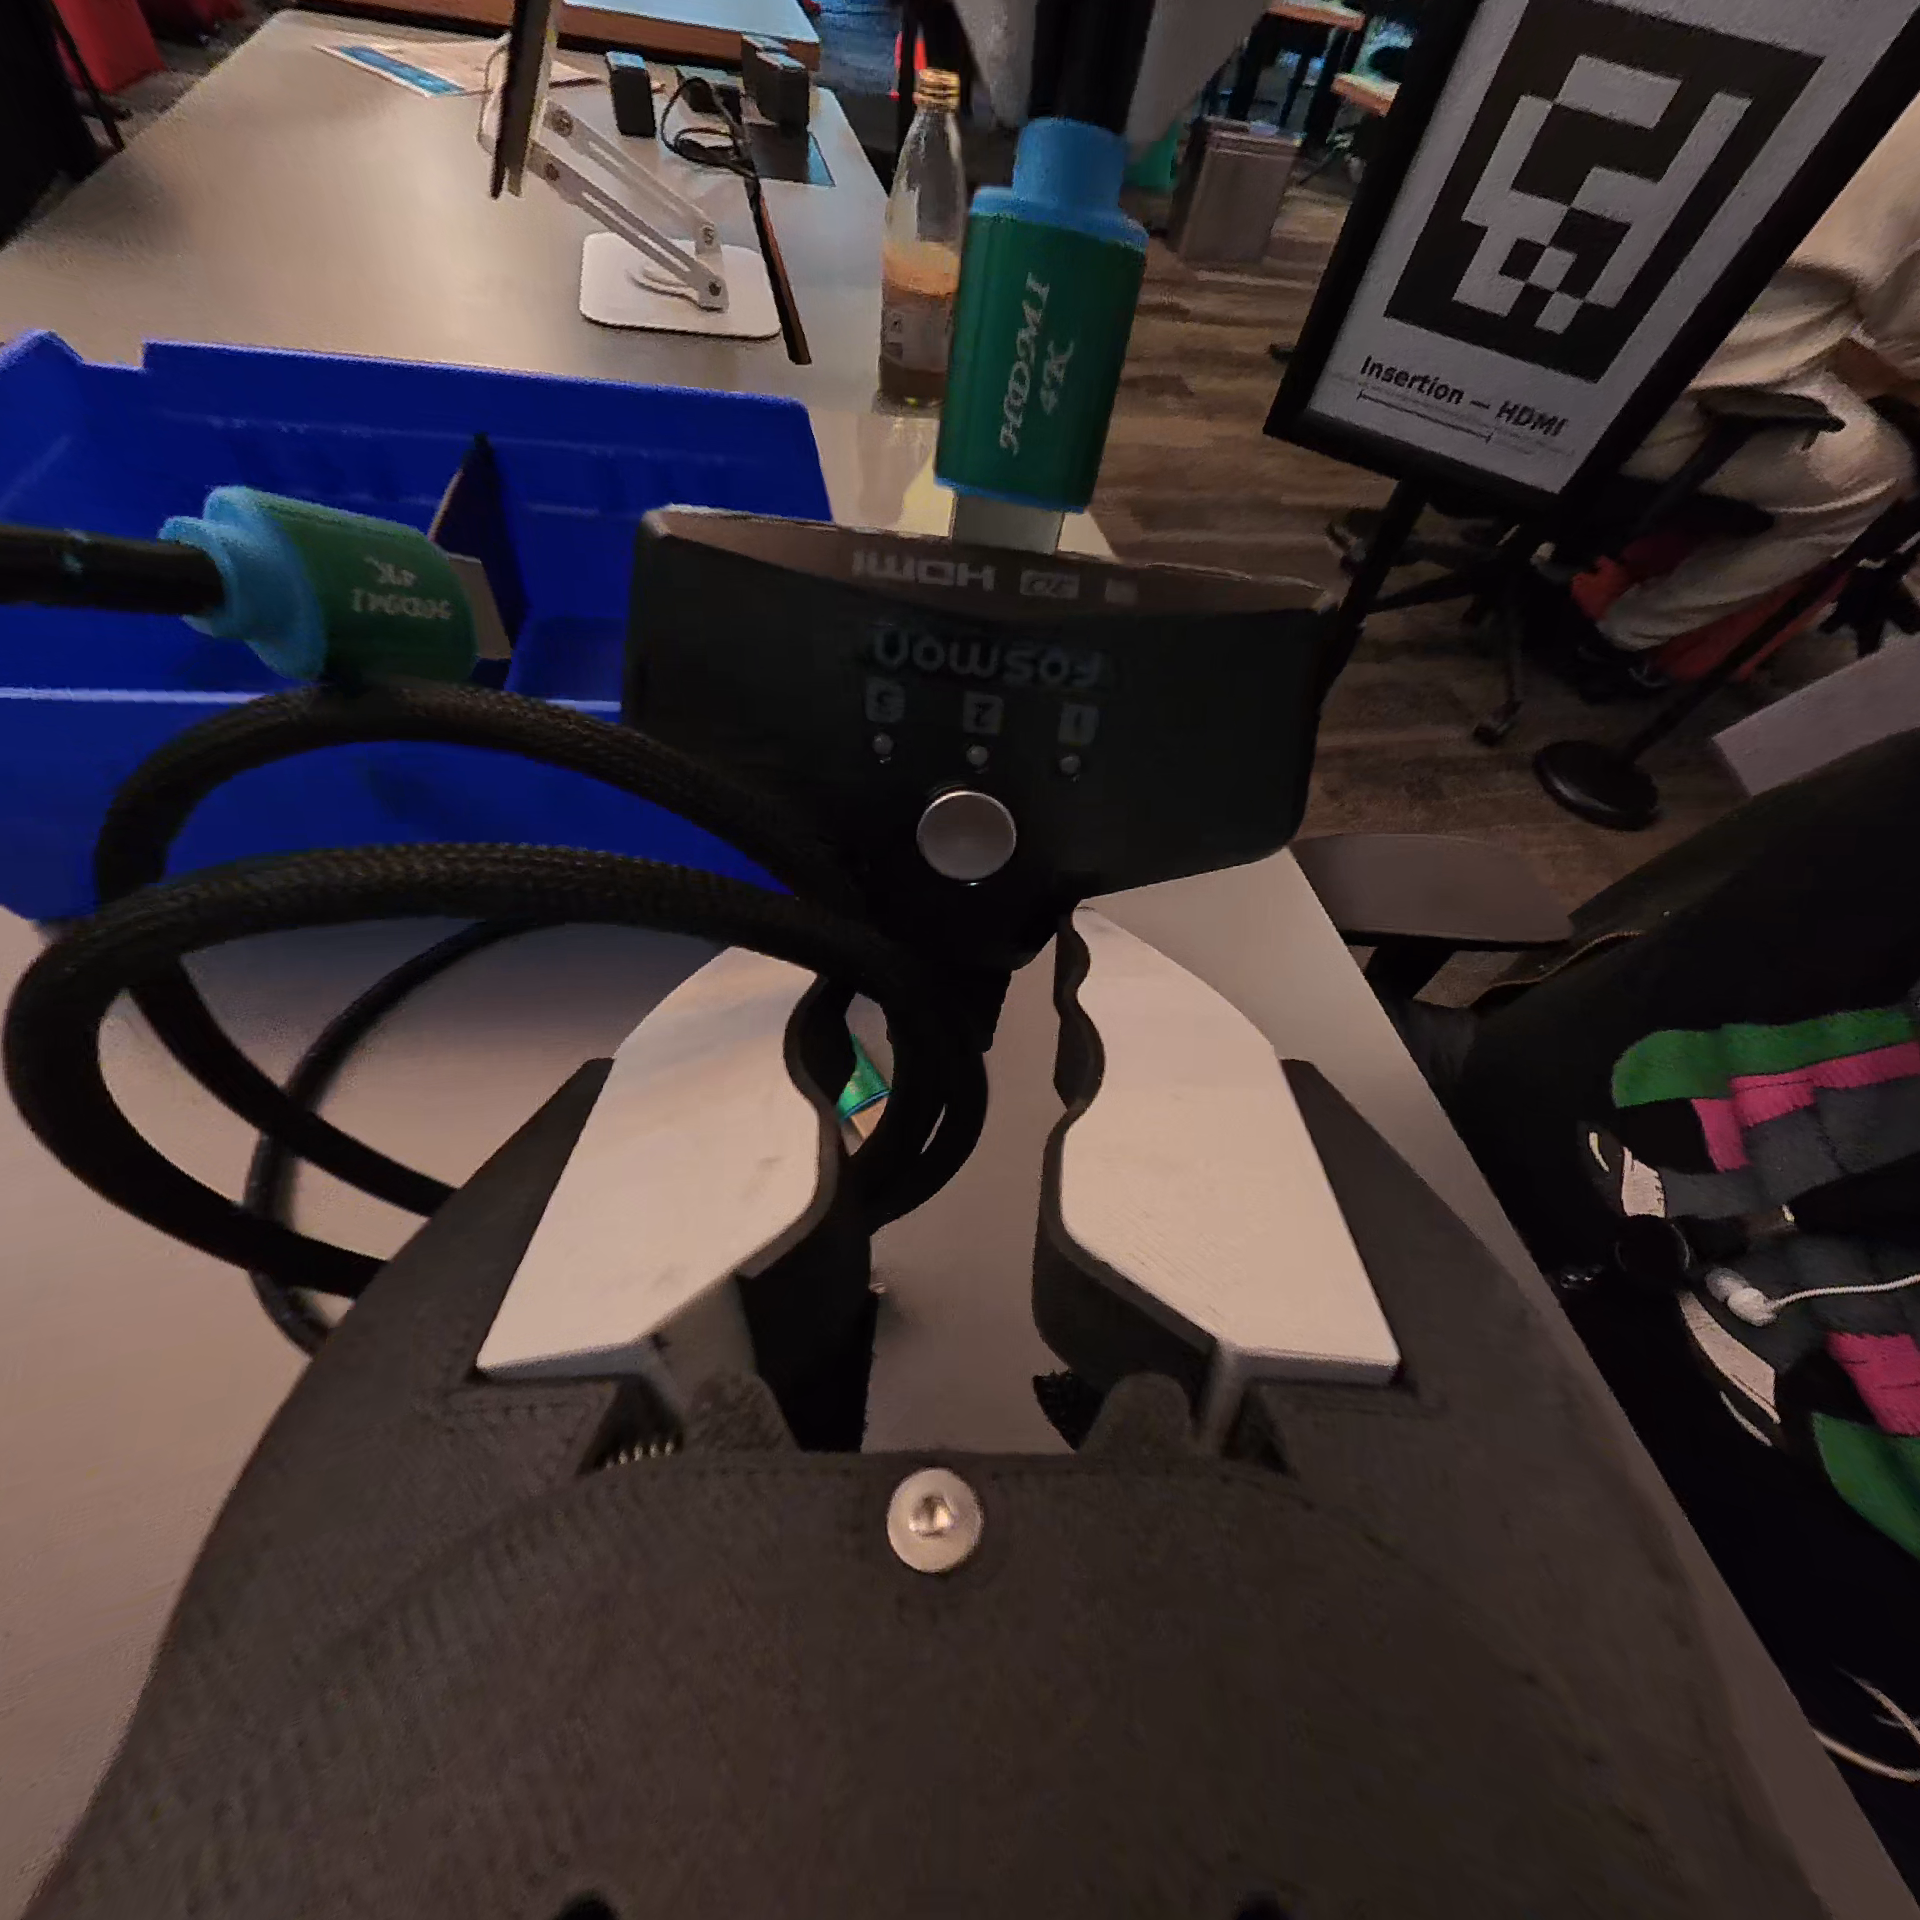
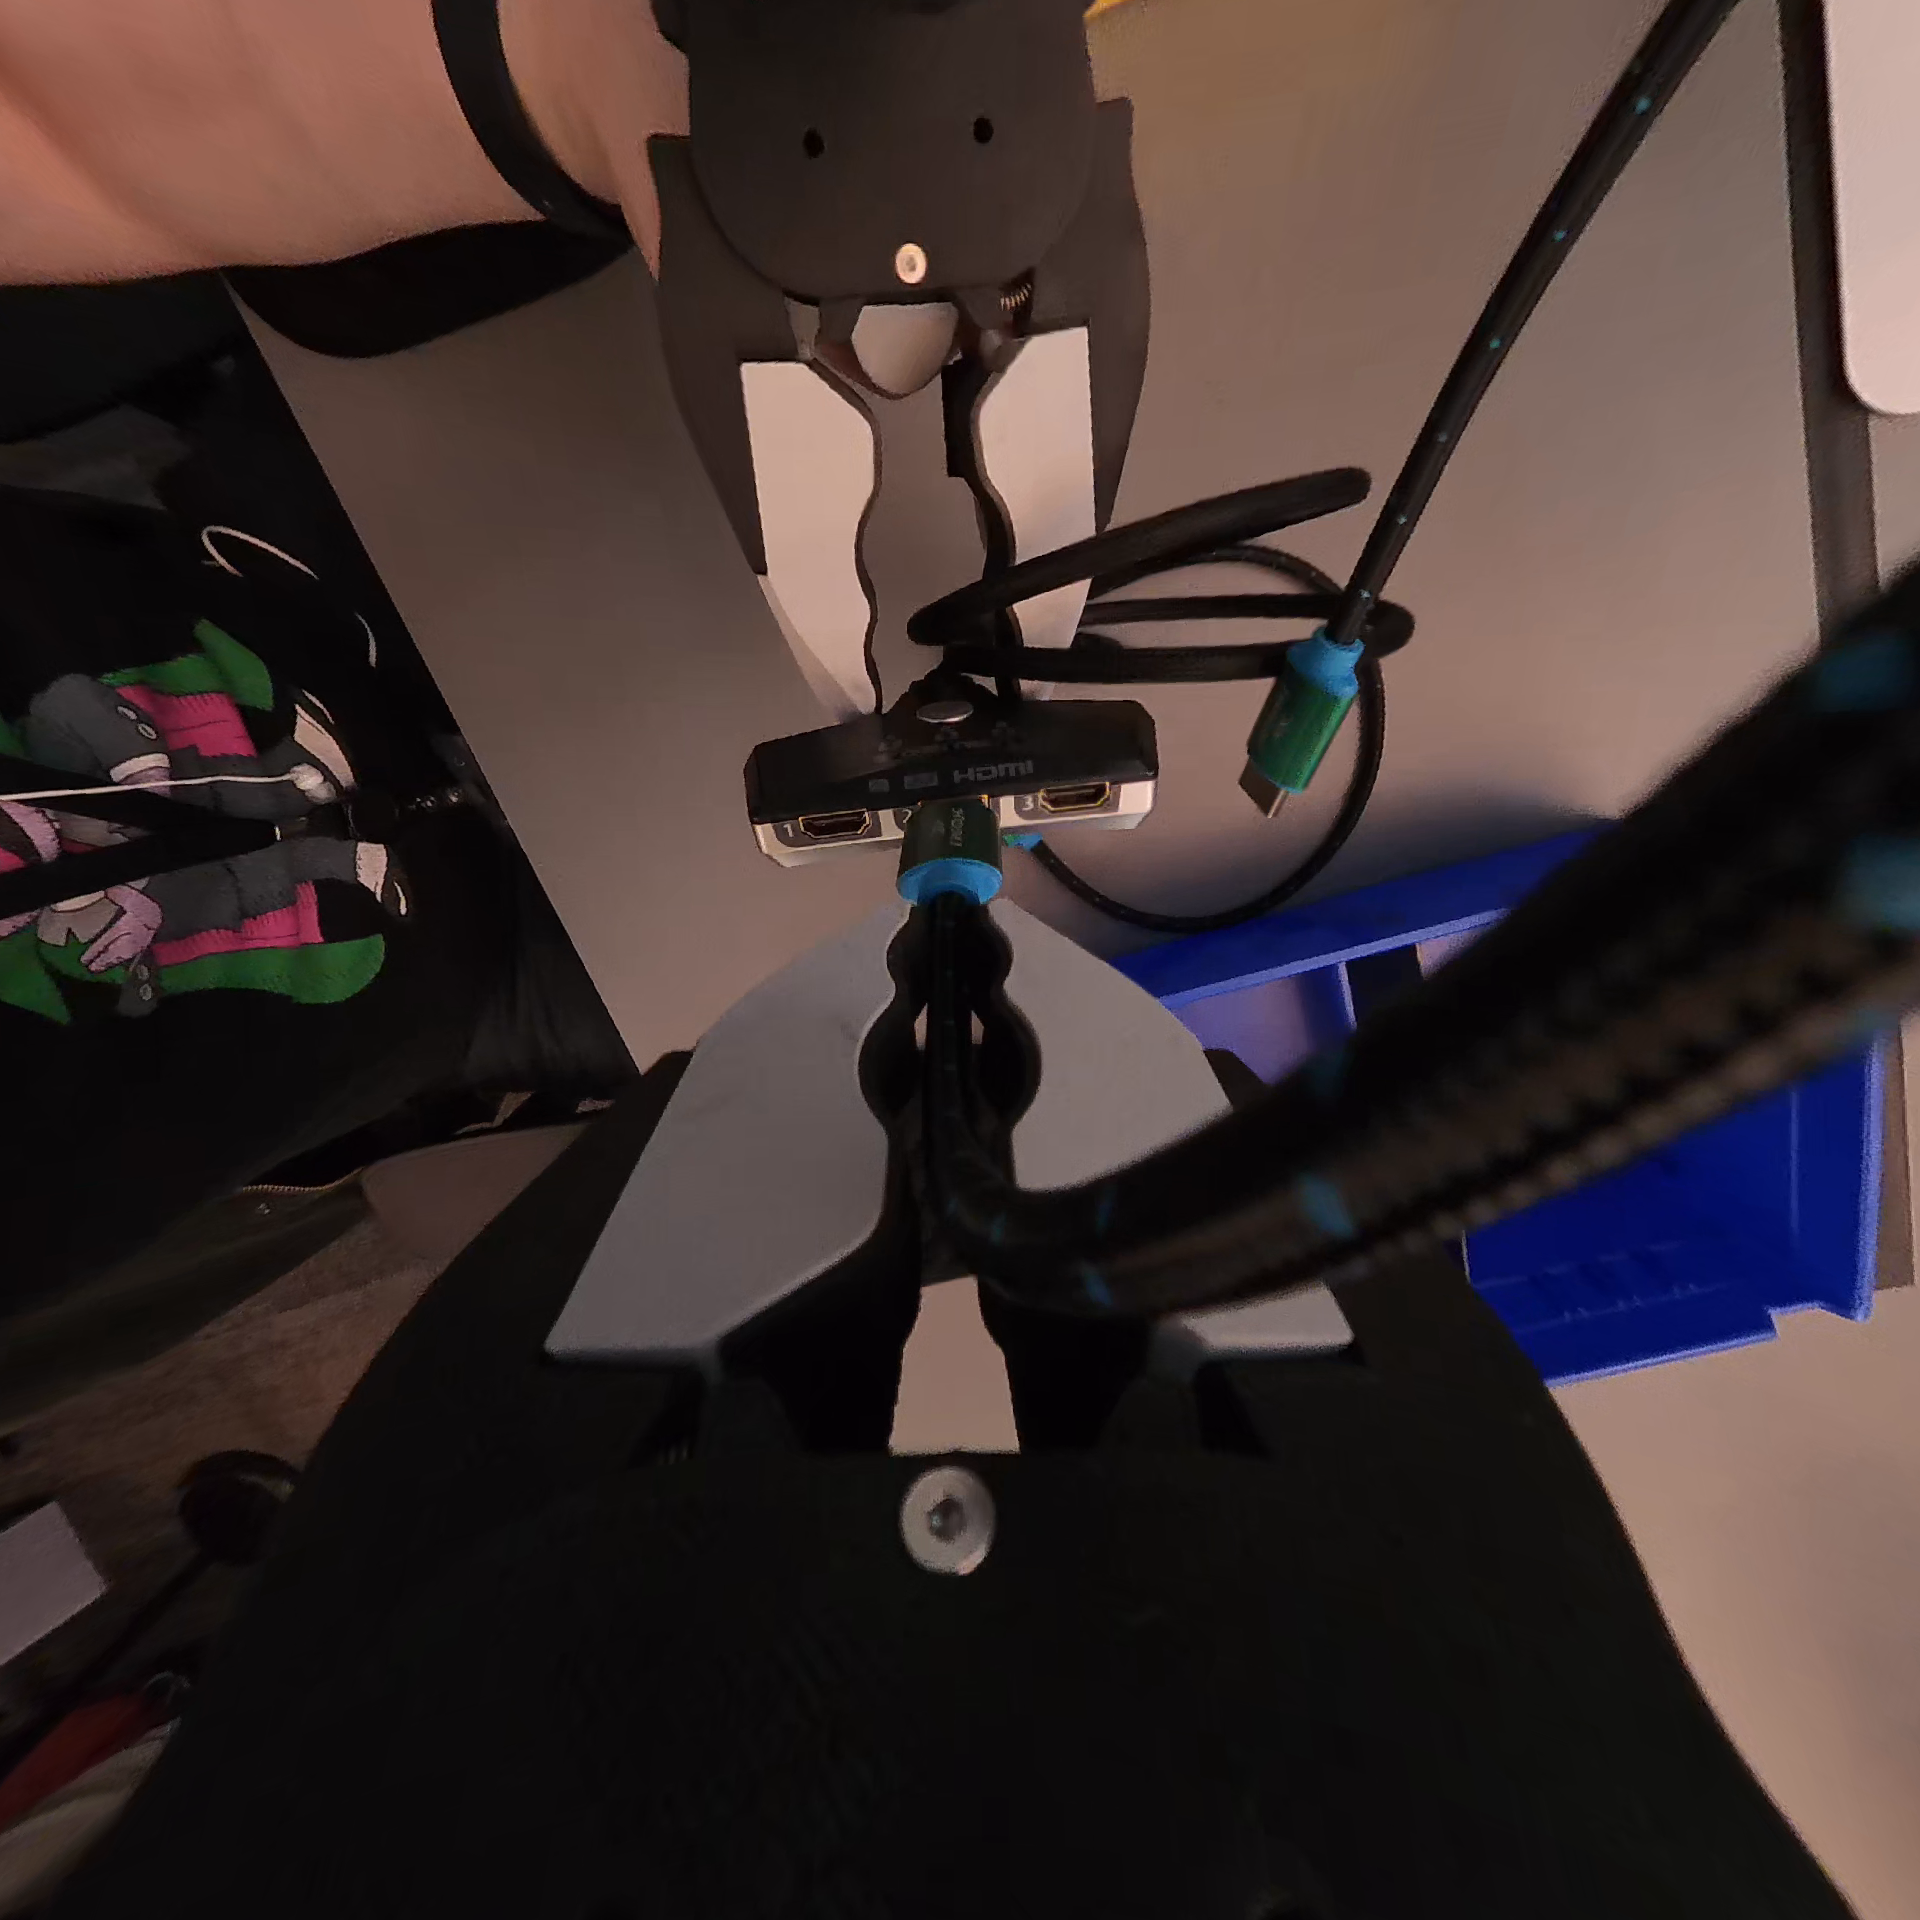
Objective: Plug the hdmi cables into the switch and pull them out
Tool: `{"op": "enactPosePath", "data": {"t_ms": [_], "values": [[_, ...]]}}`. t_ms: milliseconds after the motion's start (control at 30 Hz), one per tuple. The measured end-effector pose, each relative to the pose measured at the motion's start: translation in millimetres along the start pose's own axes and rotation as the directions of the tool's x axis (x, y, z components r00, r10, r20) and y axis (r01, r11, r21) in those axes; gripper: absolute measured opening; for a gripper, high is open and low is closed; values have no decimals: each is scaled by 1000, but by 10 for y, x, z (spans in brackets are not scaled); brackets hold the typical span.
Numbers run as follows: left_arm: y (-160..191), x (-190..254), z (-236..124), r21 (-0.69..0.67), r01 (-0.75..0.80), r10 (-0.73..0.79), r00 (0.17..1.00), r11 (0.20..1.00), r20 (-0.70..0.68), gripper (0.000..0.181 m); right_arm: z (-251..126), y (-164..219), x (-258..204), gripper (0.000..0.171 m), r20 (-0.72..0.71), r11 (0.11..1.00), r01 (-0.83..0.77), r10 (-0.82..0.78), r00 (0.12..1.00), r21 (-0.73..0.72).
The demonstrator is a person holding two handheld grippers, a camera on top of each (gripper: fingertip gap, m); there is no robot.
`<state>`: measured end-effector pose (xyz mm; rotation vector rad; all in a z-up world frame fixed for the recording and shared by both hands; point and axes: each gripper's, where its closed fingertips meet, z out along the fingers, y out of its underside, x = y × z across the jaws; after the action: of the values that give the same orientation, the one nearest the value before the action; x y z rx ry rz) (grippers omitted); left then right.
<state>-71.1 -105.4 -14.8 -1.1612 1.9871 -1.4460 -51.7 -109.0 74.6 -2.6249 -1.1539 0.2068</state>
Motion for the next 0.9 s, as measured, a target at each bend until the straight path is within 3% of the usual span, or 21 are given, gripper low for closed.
{"op": "enactPosePath", "data": {"t_ms": [567, 900], "values": [[99, -3, 72, -9, 34, -34, 999, 999, -32, 35, 108, 11, 1, 8, 16, 1000, -2, 2, 1000, -1], [-225, 93, -115, 185, 23, -10, 997, 982, -73, 37, -217, -123, -51, 8, 9, 997, 7, -8, 1000, 75]]}}
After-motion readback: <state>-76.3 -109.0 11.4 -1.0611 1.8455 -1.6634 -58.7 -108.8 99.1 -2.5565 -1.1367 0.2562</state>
